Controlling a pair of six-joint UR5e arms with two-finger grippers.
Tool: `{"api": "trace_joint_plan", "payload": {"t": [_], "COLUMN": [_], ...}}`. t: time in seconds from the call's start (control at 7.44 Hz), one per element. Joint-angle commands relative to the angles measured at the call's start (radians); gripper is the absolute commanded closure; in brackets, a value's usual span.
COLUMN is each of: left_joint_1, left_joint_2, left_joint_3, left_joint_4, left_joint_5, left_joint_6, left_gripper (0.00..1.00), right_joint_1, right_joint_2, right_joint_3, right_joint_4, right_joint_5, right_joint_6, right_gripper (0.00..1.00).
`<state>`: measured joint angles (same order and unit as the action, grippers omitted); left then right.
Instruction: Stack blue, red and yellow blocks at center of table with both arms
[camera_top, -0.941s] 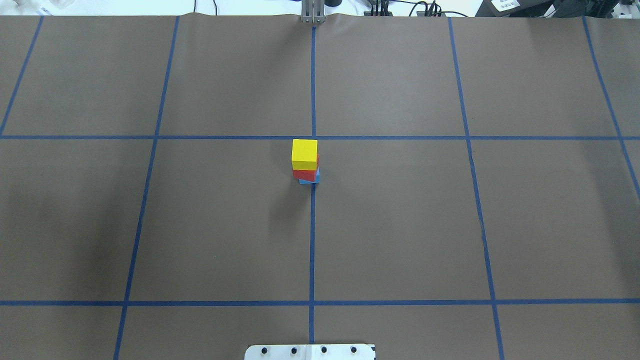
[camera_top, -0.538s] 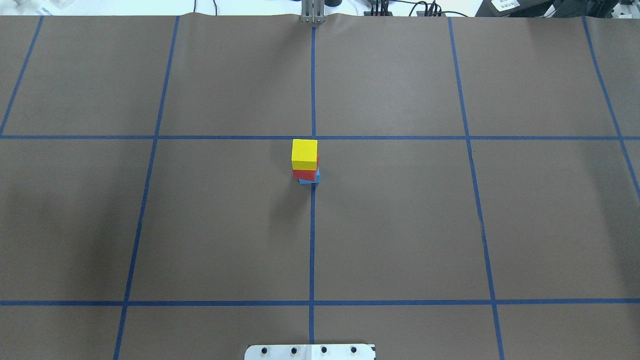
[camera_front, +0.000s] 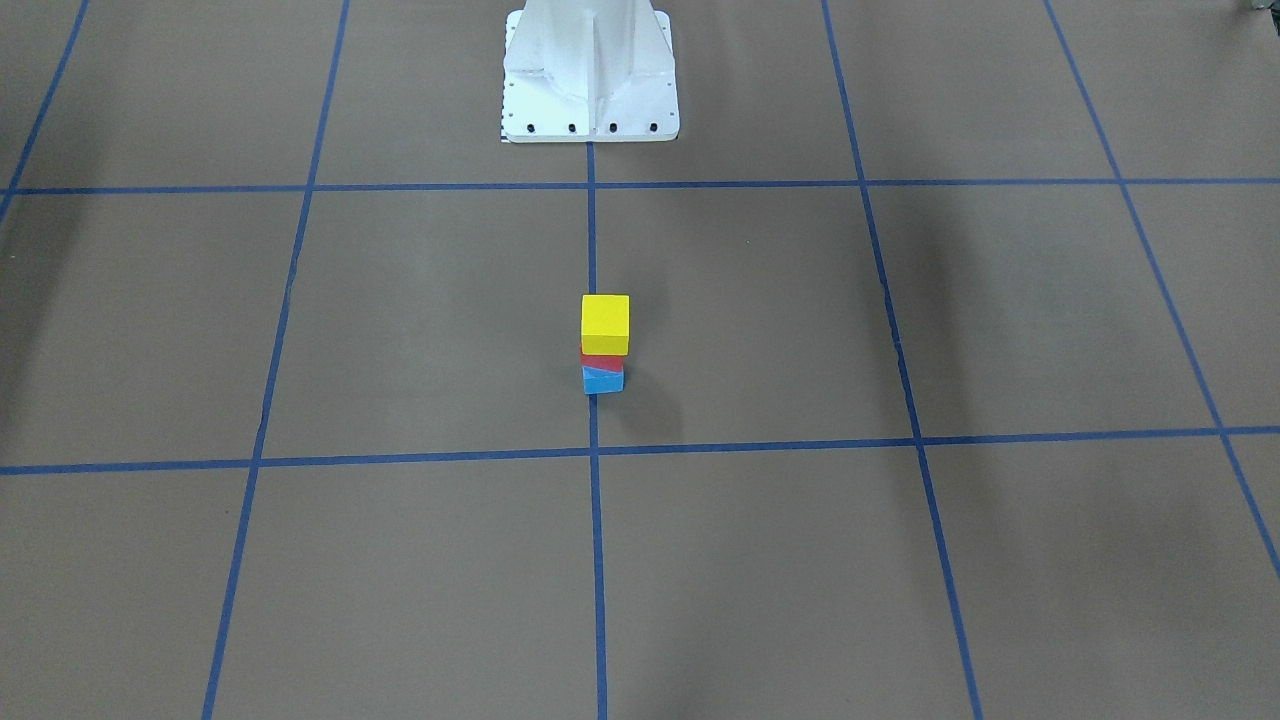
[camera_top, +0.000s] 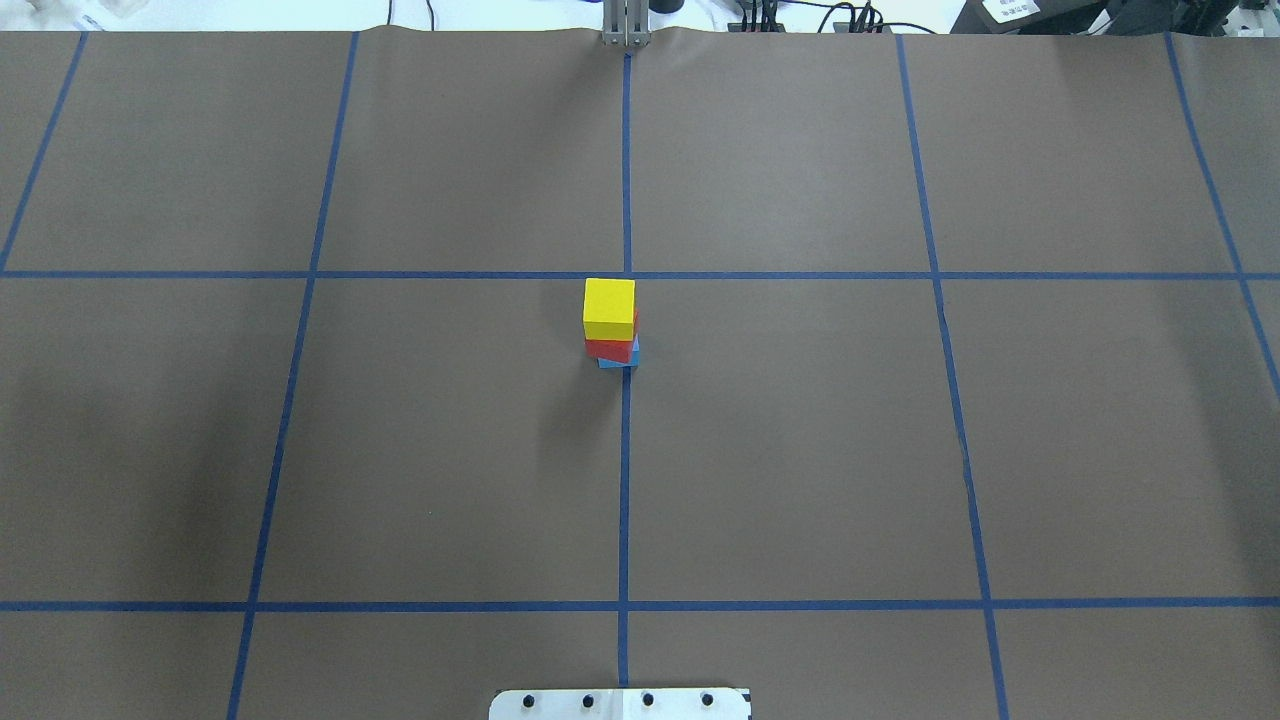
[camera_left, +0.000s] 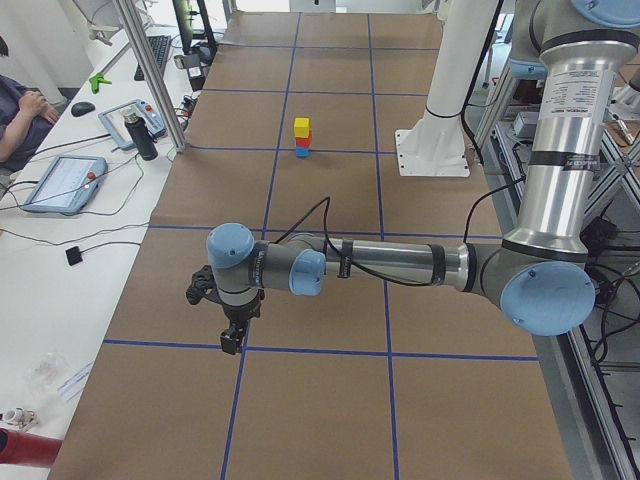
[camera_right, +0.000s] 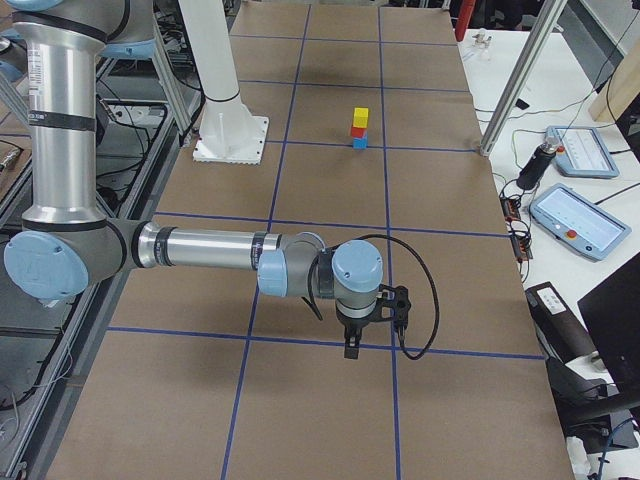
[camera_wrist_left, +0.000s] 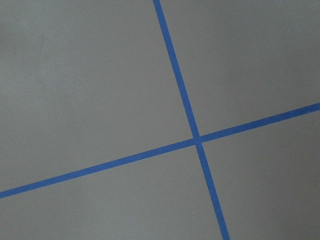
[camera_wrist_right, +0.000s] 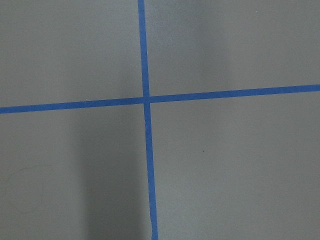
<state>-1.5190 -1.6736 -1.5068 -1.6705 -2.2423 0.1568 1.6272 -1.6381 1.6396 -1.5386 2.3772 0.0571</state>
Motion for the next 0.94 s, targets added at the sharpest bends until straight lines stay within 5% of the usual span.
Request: {"api": "trace_joint_plan", "payload": {"t": [0.0,0.81], "left_joint_1": [-0.001,-0.001], "left_joint_2": [0.000,0.051], "left_joint_3": [0.008,0.000], "left_joint_4": [0.000,-0.002], "left_joint_5": [0.000,0.000], "left_joint_6": [0.001,0.007], "left_gripper": [0.00,0.00], "right_joint_1": [-0.001,-0.001], "right_joint_2": [0.003,0.004], "right_joint_3": [0.000,-0.001], "right_joint_4": [0.000,0.000], "right_joint_5": [-0.001,-0.001], "right_joint_6": [0.004,0.007], "right_gripper": [0.00,0.00]}}
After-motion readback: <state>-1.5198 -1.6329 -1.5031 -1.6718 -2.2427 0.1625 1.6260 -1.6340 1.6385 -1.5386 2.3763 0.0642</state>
